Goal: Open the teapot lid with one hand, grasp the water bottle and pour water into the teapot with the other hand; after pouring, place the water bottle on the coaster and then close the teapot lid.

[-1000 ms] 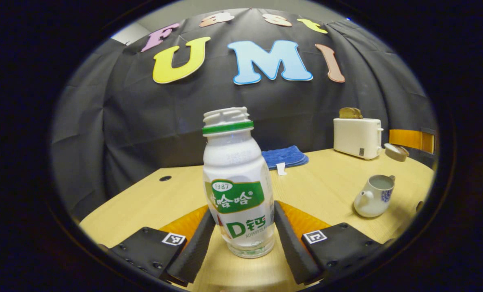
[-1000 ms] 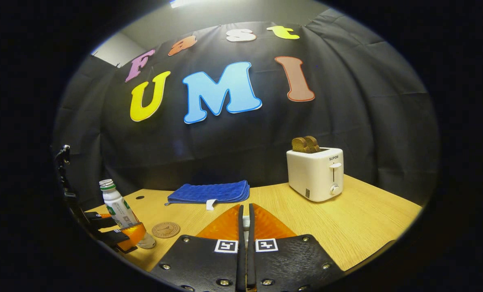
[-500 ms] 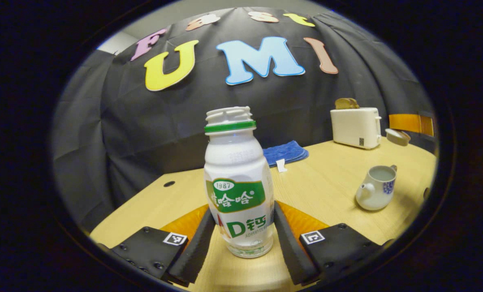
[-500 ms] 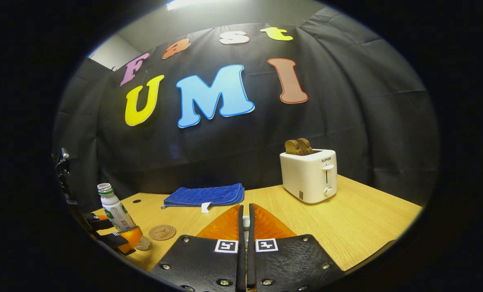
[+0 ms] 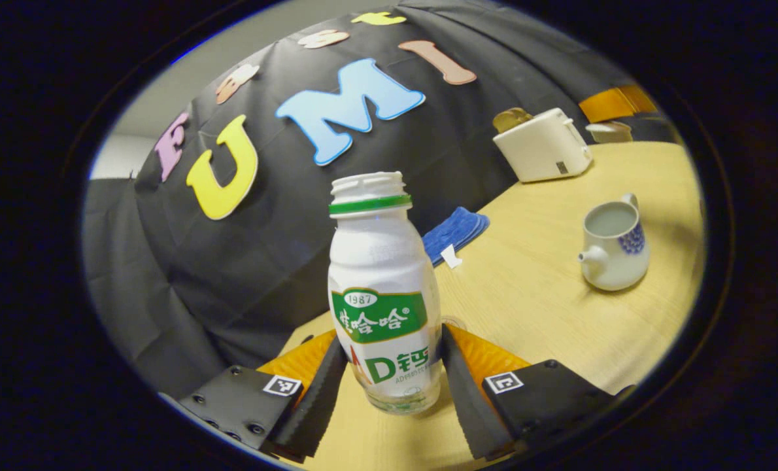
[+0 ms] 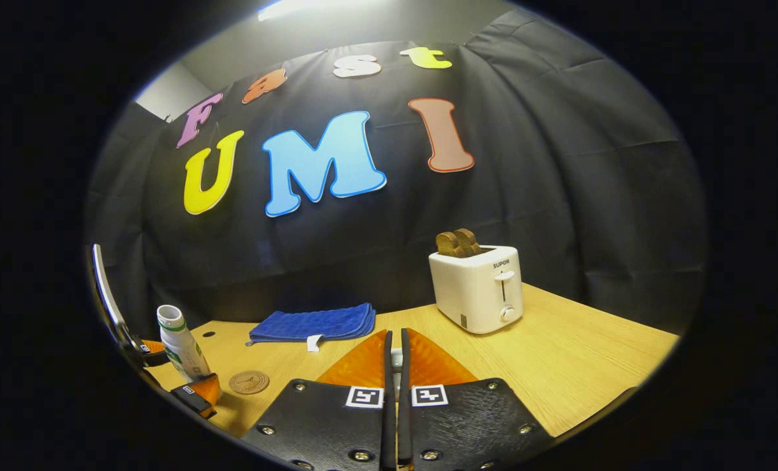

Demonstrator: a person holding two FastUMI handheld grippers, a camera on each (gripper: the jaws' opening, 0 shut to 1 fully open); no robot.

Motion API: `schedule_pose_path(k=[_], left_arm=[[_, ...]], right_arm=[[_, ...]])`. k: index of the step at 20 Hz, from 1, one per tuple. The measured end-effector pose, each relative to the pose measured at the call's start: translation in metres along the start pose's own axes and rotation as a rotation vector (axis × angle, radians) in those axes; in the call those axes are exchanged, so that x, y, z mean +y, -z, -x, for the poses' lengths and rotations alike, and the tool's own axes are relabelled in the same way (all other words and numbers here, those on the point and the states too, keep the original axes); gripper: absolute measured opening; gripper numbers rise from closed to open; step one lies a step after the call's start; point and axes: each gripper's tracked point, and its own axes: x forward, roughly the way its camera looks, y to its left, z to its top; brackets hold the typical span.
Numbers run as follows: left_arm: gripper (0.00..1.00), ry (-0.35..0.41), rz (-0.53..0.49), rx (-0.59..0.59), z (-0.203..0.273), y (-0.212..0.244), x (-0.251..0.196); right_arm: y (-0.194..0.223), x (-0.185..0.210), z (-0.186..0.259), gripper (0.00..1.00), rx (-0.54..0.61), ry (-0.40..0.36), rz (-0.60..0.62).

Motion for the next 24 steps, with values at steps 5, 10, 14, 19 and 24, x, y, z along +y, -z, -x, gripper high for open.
schedule_pose_path(k=[5,10,14,19,24], left_arm=[[0.92,-0.038,-0.209,-0.017,-0.004,-0.018,-0.001],[0.92,-0.060,-0.398,-0.041,-0.004,-0.034,-0.004],[0.92,-0.093,-0.556,-0.068,-0.006,-0.052,-0.006],[0.91,-0.128,-0.728,-0.108,-0.008,-0.070,-0.009],[0.92,-0.125,-0.834,-0.152,0.001,-0.082,-0.017]], right_arm=[[-0.002,-0.013,-0.003,0.01,-0.004,0.032,0.005],[0.000,-0.027,-0.005,0.01,0.002,0.059,-0.023],[0.001,-0.036,-0.006,0.01,0.009,0.075,-0.054],[0.003,-0.042,-0.007,0.01,0.016,0.086,-0.076],[0.005,-0.044,-0.008,0.01,0.021,0.087,-0.094]])
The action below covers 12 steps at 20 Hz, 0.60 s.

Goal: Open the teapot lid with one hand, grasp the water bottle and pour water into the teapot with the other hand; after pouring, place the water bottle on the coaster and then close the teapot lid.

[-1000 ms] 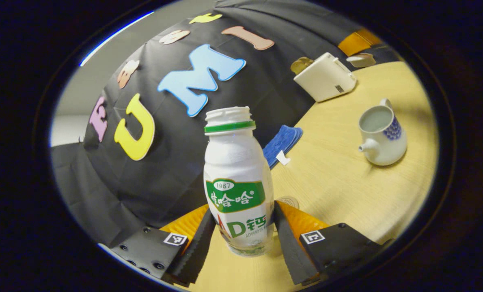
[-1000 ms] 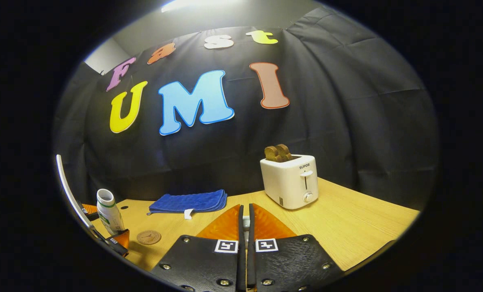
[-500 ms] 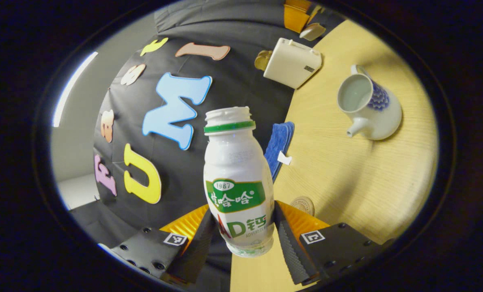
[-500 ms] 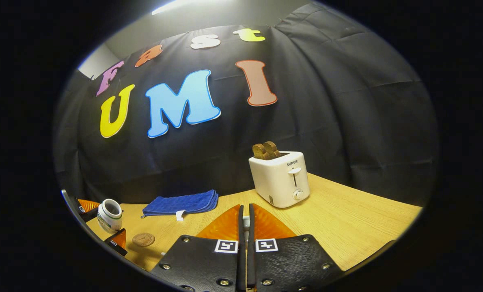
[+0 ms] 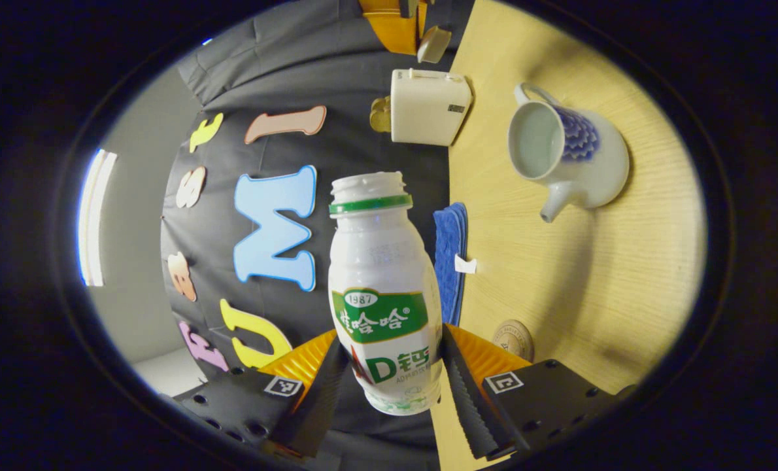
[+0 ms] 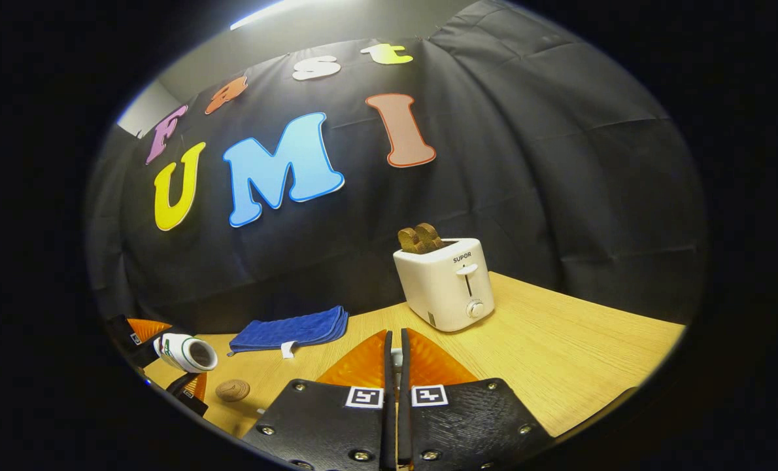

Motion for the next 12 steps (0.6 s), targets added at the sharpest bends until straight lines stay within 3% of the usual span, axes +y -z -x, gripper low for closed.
schedule_pose_path(k=[12], left_arm=[[0.91,-0.061,-0.244,-0.052,-0.007,-0.016,0.006]], right_arm=[[0.007,-0.004,-0.003,0.01,0.018,0.005,-0.020]])
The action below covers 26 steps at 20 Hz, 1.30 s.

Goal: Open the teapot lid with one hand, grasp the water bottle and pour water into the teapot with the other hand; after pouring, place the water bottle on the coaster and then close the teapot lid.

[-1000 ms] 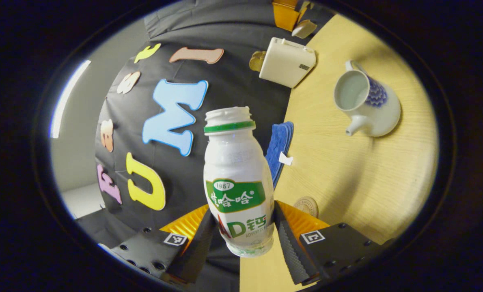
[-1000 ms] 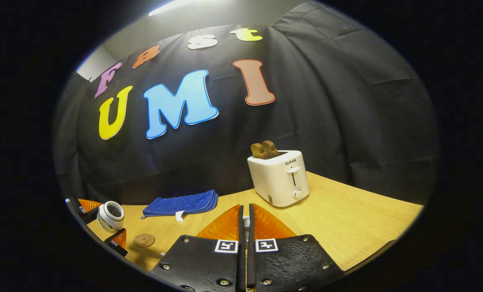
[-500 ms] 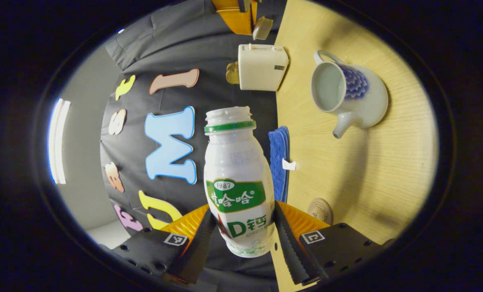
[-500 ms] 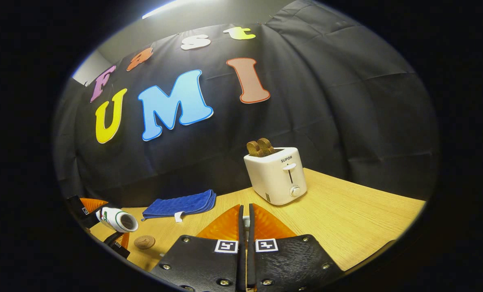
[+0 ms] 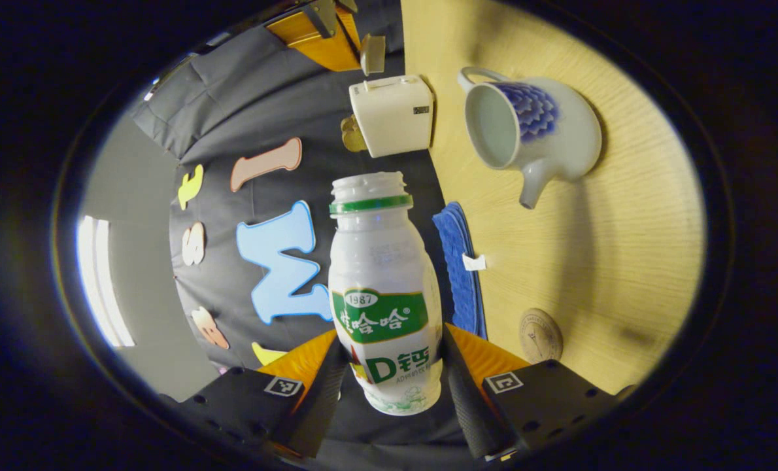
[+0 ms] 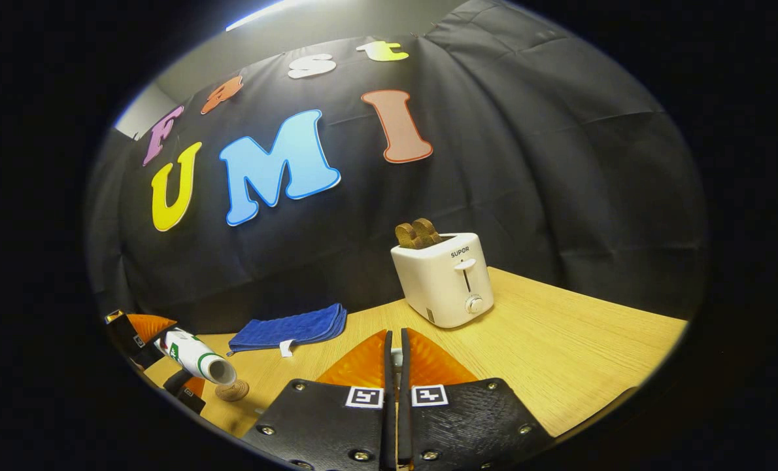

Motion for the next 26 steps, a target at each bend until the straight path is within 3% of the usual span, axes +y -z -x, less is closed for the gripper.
schedule_pose_path(k=[26], left_arm=[[0.92,-0.022,-0.231,-0.072,-0.007,-0.017,0.009]], right_arm=[[0.003,-0.002,-0.001,0.01,0.016,-0.003,-0.040]])
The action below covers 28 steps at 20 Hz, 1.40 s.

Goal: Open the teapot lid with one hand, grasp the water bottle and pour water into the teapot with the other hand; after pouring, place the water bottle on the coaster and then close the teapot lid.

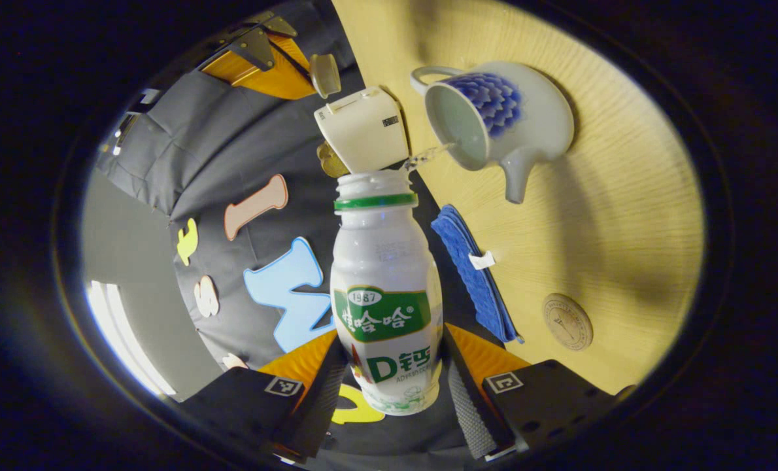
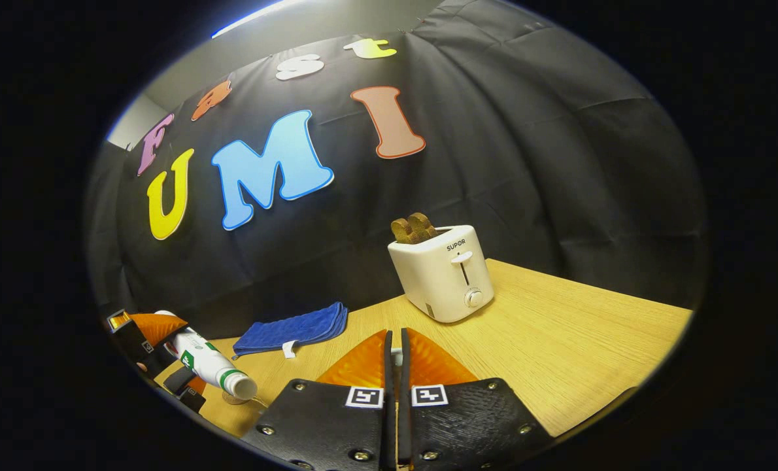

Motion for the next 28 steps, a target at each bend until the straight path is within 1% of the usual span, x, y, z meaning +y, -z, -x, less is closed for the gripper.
schedule_pose_path(k=[4,5,8,9,11,12,14,15,17,19,20,21,23,24,25,26,27,28], left_arm=[[0.92,-0.005,-0.035,-0.017,0.003,-0.006,0.001],[0.81,-0.006,-0.047,-0.022,0.002,-0.006,0.003],[0.92,-0.011,-0.072,-0.031,-0.002,-0.007,0.007],[0.86,-0.012,-0.080,-0.033,-0.003,-0.006,0.009],[0.86,-0.016,-0.093,-0.038,-0.005,-0.006,0.011],[0.86,-0.019,-0.099,-0.041,-0.005,-0.007,0.011],[0.92,-0.021,-0.118,-0.046,-0.003,-0.009,0.011],[0.82,-0.022,-0.133,-0.050,-0.005,-0.009,0.014],[0.91,-0.028,-0.157,-0.056,-0.007,-0.008,0.017],[0.86,-0.034,-0.173,-0.064,-0.006,-0.011,0.018],[0.91,-0.037,-0.180,-0.069,-0.006,-0.011,0.019],[0.91,-0.039,-0.188,-0.073,-0.005,-0.013,0.019],[0.81,-0.041,-0.194,-0.080,-0.006,-0.013,0.020],[0.92,-0.046,-0.198,-0.086,-0.005,-0.014,0.021],[0.82,-0.052,-0.208,-0.089,-0.007,-0.015,0.022],[0.91,-0.059,-0.224,-0.094,-0.005,-0.014,0.024],[0.91,-0.065,-0.245,-0.099,-0.006,-0.016,0.025],[0.82,-0.070,-0.264,-0.104,-0.006,-0.017,0.029]], right_arm=[[0.002,0.000,0.000,0.01,0.005,-0.002,0.001],[0.001,0.000,0.000,0.01,0.005,-0.003,0.001],[0.001,0.001,0.000,0.01,0.005,-0.004,0.002],[0.001,0.001,0.000,0.01,0.006,-0.005,0.002],[0.001,0.002,0.000,0.01,0.009,-0.007,0.002],[0.002,0.003,-0.001,0.01,0.010,-0.008,0.003],[0.003,0.003,-0.001,0.01,0.012,-0.010,0.005],[0.003,0.004,-0.001,0.01,0.014,-0.011,0.005],[0.004,0.004,-0.002,0.01,0.017,-0.012,0.007],[0.005,0.004,-0.003,0.01,0.018,-0.013,0.009],[0.005,0.004,-0.002,0.01,0.019,-0.012,0.010],[0.006,0.004,-0.002,0.01,0.020,-0.012,0.011],[0.006,0.003,-0.002,0.01,0.022,-0.011,0.010],[0.007,0.003,-0.002,0.01,0.023,-0.011,0.010],[0.007,0.003,-0.002,0.01,0.025,-0.010,0.010],[0.008,0.004,-0.003,0.01,0.027,-0.012,0.010],[0.008,0.005,-0.003,0.01,0.029,-0.013,0.011],[0.010,0.005,-0.002,0.01,0.030,-0.014,0.014]])
